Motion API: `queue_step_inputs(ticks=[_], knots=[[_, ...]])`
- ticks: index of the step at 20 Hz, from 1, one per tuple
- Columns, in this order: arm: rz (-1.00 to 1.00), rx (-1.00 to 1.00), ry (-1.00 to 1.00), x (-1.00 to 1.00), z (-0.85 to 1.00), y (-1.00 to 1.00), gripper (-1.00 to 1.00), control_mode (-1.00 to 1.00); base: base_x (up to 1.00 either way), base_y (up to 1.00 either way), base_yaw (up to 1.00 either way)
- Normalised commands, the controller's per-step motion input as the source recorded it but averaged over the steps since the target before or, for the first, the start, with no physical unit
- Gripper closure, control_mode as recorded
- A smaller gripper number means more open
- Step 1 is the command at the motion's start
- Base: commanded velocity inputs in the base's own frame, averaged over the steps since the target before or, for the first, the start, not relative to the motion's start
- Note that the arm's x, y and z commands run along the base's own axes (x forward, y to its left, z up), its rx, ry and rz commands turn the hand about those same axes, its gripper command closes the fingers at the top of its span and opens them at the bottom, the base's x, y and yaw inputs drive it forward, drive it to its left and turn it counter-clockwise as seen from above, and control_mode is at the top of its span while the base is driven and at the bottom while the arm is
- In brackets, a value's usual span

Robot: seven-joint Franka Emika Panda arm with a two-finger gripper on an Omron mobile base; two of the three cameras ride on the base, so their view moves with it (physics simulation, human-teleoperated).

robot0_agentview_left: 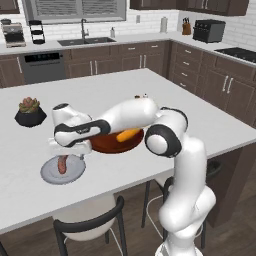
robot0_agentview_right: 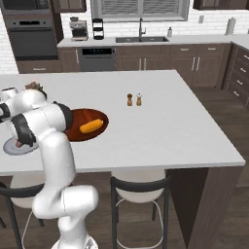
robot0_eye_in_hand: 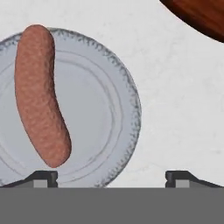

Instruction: Place one bun and one sausage from the bowl on each plate.

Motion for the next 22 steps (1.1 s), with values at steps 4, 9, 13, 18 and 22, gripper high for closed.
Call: queue_step_inputs(ticks=[4, 9, 13, 18, 22], knots=[[-0.09, 0.03, -0.23, -0.69, 0.99, -1.0, -1.0, -1.0, 0.0, 0.0, 0.0], [-0.23, 0.02, -0.03, -0.02, 0.99, -1.0, -1.0, -1.0, 0.0, 0.0, 0.0], [-0.28, 0.03, 0.05, 0.63, 0.71, -1.0, -1.0, -1.0, 0.0, 0.0, 0.0], [-0.23, 0.0, 0.17, 1.0, 0.0, -1.0, -1.0, -1.0, 0.0, 0.0, 0.0], [-0.07, -0.03, 0.12, 1.0, -0.55, -0.68, -1.0, -1.0, 0.0, 0.0, 0.0]])
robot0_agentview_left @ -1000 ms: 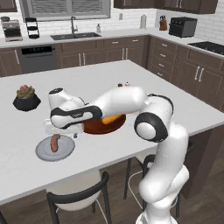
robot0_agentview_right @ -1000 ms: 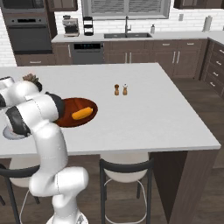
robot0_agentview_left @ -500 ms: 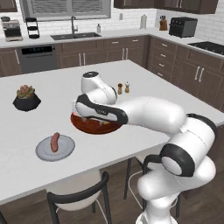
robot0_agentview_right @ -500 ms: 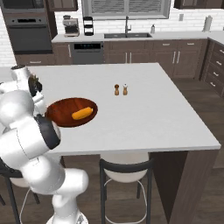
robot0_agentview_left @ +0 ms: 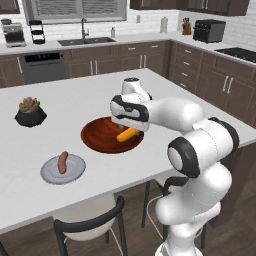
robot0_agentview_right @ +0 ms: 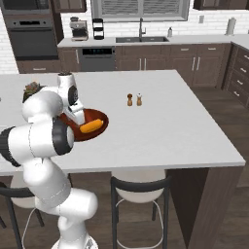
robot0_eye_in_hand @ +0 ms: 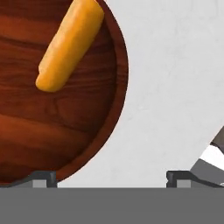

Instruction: Place one bun and one sausage from the bowl on each plate.

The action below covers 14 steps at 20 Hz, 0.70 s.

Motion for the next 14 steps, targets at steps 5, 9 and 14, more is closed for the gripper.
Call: queue_step_inputs(ticks=[5, 9, 14], knots=[[-0.01, 0.0, -0.11, 0.87, -0.6, -0.12, -1.0, -1.0, 0.0, 0.0, 0.0], [0.0, 0.0, -0.02, 0.91, -0.21, 0.0, -1.0, -1.0, 0.0, 0.0, 0.0], [-0.01, -0.06, 0.05, 0.72, -0.36, 0.0, -1.0, -1.0, 0.0, 0.0, 0.0]])
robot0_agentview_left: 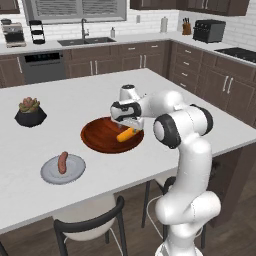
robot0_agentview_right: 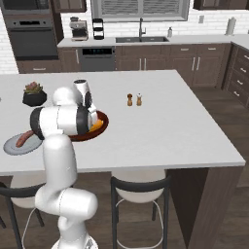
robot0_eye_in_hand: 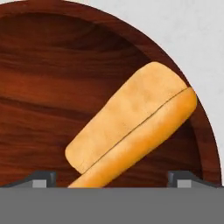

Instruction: Place one bun and one sausage from the bowl on each plate.

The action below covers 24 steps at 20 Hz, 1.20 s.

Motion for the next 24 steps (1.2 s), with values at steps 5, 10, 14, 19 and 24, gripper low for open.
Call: queue_step_inputs(ticks=[5, 10, 14, 19, 24], knots=[[-0.06, -0.09, 0.04, 0.71, -0.44, 0.0, -1.0, -1.0, 0.0, 0.0, 0.0], [-0.07, -0.01, 0.12, 0.06, -0.21, -0.34, -1.0, -1.0, 0.0, 0.0, 0.0], [0.0, 0.0, -0.01, -0.12, 0.0, -0.18, -1.0, -1.0, 0.0, 0.0, 0.0], [0.0, 0.03, -0.05, -0.13, 0.08, -0.13, -1.0, -1.0, 0.0, 0.0, 0.0], [-0.01, -0.1, 0.09, -0.16, -0.47, -0.06, -1.0, -1.0, 0.0, 0.0, 0.0]])
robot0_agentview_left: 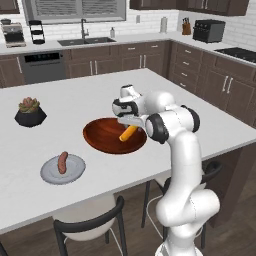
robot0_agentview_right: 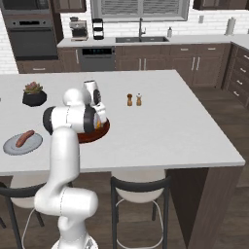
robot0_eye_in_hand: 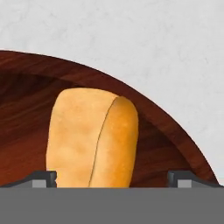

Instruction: Place one bun and one sausage from the bowl on each plate.

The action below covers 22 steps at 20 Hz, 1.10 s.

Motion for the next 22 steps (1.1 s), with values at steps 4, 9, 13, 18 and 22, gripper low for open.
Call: queue_step_inputs(ticks=[4, 9, 13, 18, 22], knots=[[-0.1, -0.02, 0.0, 0.04, 0.28, 0.33, -1.0, -1.0, 0.0, 0.0, 0.0], [-0.08, -0.02, 0.0, 0.02, 0.17, 0.2, -1.0, -1.0, 0.0, 0.0, 0.0], [-0.05, -0.05, 0.0, 0.0, -0.14, 0.03, -1.0, -1.0, 0.0, 0.0, 0.0], [-0.01, -0.12, 0.09, 0.03, -0.25, 0.05, -1.0, -1.0, 0.0, 0.0, 0.0], [0.0, -0.21, 0.12, 0.01, -0.2, 0.19, -1.0, -1.0, 0.0, 0.0, 0.0]])
